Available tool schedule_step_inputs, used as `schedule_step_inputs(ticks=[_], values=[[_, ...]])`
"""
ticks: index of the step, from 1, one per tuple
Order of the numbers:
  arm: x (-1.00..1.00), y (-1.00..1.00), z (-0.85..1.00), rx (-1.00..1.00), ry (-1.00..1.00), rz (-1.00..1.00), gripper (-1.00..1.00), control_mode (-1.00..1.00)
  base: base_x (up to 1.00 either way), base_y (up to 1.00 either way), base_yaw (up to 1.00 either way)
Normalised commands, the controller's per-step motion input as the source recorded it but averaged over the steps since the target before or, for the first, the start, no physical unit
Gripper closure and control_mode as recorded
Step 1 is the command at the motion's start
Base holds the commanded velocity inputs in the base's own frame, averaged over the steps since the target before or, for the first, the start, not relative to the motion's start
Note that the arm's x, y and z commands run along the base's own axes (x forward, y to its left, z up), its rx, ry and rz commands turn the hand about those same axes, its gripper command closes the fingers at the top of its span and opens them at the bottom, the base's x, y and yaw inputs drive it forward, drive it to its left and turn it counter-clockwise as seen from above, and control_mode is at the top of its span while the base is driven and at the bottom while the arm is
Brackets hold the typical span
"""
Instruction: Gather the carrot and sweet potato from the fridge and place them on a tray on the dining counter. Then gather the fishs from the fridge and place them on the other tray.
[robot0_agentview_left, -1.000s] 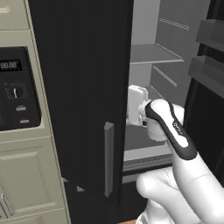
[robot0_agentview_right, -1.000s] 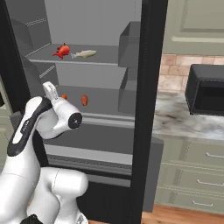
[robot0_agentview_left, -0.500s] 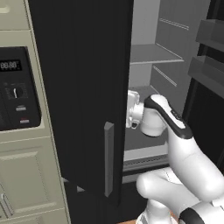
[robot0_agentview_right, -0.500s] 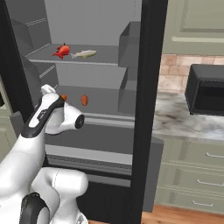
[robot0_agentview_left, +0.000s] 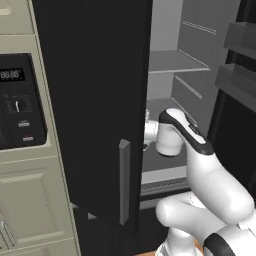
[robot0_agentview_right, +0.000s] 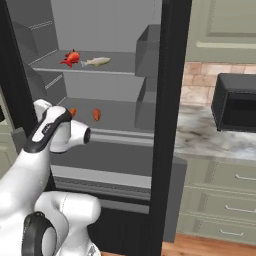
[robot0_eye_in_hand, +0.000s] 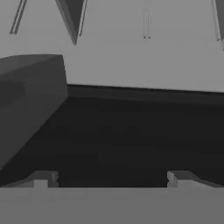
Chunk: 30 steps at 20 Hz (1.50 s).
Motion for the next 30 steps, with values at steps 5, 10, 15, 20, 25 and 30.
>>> schedule_step_inputs(ticks=[5, 10, 15, 20, 25, 30], values=[[-0.36, 0.61, 0.0, 0.0, -0.01, 0.23, -1.0, -1.0, 0.0, 0.0, 0.0], [-0.52, 0.64, 0.0, 0.0, -0.01, 0.25, -1.0, -1.0, 0.0, 0.0, 0.0], [-0.45, 0.68, 0.0, 0.0, -0.02, 0.23, -1.0, -1.0, 0.0, 0.0, 0.0], [-0.36, 0.65, 0.0, 0.01, -0.04, 0.18, -1.0, -1.0, 0.0, 0.0, 0.0], [-0.3, 0.53, 0.0, 0.03, -0.06, 0.14, -1.0, -1.0, 0.0, 0.0, 0.0], [-0.32, 0.43, 0.0, 0.02, -0.1, 0.11, -1.0, -1.0, 0.0, 0.0, 0.0]])
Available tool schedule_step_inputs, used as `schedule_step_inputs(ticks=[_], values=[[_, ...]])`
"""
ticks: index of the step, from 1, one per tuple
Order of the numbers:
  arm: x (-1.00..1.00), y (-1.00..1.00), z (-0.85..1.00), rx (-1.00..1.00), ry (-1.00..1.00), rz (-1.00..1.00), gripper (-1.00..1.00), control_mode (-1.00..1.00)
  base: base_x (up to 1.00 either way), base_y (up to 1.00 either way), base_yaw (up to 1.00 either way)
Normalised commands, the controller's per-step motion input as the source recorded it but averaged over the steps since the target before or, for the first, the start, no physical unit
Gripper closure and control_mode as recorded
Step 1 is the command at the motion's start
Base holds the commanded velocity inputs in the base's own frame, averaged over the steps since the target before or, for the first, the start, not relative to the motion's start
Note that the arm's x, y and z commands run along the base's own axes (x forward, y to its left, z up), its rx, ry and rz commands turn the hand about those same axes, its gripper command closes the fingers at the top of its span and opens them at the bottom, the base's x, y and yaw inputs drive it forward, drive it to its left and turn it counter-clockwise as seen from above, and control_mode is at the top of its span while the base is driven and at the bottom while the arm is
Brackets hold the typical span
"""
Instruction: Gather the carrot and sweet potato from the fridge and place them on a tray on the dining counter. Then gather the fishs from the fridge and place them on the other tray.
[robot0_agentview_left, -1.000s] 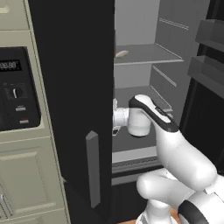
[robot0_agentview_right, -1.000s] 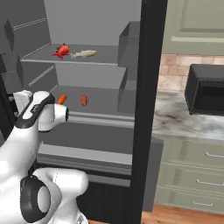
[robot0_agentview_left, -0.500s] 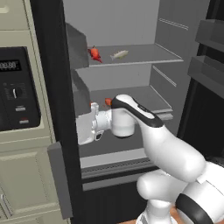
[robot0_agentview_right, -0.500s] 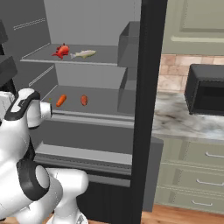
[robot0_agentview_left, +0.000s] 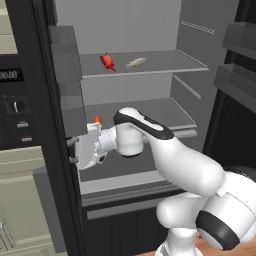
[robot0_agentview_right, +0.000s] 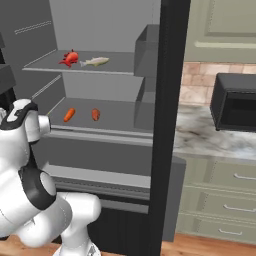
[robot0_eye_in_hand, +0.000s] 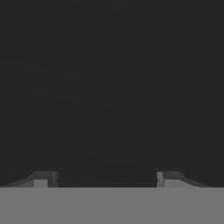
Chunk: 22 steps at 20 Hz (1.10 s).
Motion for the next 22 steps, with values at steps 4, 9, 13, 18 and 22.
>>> schedule_step_inputs(ticks=[4, 9, 13, 18, 22], values=[[-0.26, 0.21, 0.0, 0.0, -0.08, 0.04, -1.0, -1.0, 0.0, 0.0, 0.0], [-0.5, -0.21, -0.01, 0.0, -0.17, -0.05, -1.0, -1.0, 0.0, 0.0, 0.0], [-0.84, -0.4, 0.01, 0.0, -0.27, -0.1, -1.0, -1.0, 0.0, 0.0, 0.0], [-0.52, -0.38, 0.04, 0.0, -0.14, -0.17, -1.0, -1.0, 0.0, 0.0, 0.0], [-0.01, -0.48, 0.09, -0.02, 0.0, -0.3, -1.0, -1.0, 0.0, 0.0, 0.0]])
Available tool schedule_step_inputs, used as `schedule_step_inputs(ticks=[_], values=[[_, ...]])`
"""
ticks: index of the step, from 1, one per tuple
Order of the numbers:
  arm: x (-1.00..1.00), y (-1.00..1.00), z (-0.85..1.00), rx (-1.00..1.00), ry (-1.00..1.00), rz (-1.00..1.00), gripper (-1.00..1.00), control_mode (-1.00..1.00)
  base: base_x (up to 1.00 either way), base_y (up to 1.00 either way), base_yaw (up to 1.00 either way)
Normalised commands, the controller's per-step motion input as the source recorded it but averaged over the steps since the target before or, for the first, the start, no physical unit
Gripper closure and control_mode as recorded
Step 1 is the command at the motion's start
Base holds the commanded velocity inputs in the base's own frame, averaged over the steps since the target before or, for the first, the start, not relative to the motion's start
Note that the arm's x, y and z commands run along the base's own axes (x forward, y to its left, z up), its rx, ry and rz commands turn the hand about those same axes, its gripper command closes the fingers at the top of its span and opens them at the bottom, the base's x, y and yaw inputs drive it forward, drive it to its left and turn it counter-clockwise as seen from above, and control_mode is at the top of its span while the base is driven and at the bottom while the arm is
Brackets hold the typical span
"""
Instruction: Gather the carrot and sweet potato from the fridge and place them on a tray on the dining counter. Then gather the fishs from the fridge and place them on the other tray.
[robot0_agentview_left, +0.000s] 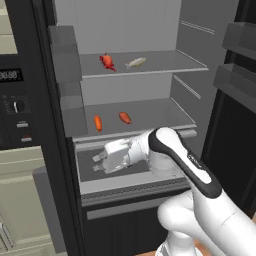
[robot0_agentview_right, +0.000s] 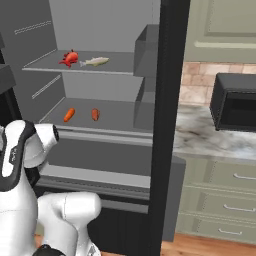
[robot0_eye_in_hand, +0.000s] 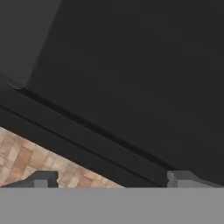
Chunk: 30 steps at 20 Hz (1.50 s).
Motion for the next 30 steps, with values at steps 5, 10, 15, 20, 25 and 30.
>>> schedule_step_inputs(ticks=[5, 10, 15, 20, 25, 30], values=[[0.04, -0.54, 0.06, -0.07, 0.01, -0.34, -1.0, -1.0, 0.0, 0.0, 0.0], [0.25, -0.4, 0.07, -0.18, 0.04, -0.3, -1.0, -1.0, 0.0, 0.0, 0.0], [0.36, -0.33, 0.02, -0.21, 0.11, -0.28, -1.0, -1.0, 0.0, 0.0, 0.0], [0.54, -0.3, -0.01, -0.21, 0.15, -0.18, -1.0, -1.0, 0.0, 0.0, 0.0], [0.69, -0.14, -0.03, -0.26, 0.18, -0.09, -1.0, -1.0, 0.0, 0.0, 0.0], [0.45, -0.03, -0.26, -0.24, 0.13, -0.02, -1.0, -1.0, 0.0, 0.0, 0.0]])
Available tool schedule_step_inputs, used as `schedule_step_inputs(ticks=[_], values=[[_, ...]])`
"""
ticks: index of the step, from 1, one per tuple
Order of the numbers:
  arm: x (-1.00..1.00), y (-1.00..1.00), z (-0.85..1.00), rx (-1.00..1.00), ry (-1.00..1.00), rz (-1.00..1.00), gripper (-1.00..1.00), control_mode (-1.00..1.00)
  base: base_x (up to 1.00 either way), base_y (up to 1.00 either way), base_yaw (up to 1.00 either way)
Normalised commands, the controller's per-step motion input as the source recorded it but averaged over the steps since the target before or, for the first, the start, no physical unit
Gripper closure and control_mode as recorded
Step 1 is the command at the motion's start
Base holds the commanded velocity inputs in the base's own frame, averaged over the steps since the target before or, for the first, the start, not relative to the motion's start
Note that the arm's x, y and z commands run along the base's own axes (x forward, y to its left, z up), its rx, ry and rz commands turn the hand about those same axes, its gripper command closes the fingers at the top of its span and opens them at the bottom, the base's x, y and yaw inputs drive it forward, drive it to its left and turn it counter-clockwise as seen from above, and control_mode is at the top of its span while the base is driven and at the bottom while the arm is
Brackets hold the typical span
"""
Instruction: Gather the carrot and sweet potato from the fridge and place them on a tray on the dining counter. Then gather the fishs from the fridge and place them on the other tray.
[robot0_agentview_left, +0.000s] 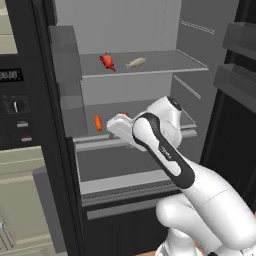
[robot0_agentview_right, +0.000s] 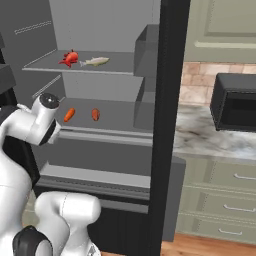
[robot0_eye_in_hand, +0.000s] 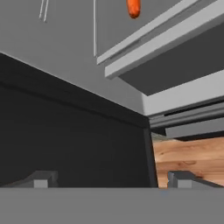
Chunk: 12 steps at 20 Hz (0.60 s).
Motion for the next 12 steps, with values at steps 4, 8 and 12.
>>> schedule_step_inputs(ticks=[4, 8, 12], values=[[0.27, -0.02, -0.23, -0.17, 0.0, 0.0, -1.0, -1.0, 0.0, 0.0, 0.0], [0.54, 0.0, -0.13, -0.19, 0.0, 0.01, -1.0, -1.0, 0.0, 0.0, 0.0], [0.53, 0.0, -0.23, -0.15, 0.0, 0.04, -1.0, -1.0, 0.0, 0.0, 0.0]])
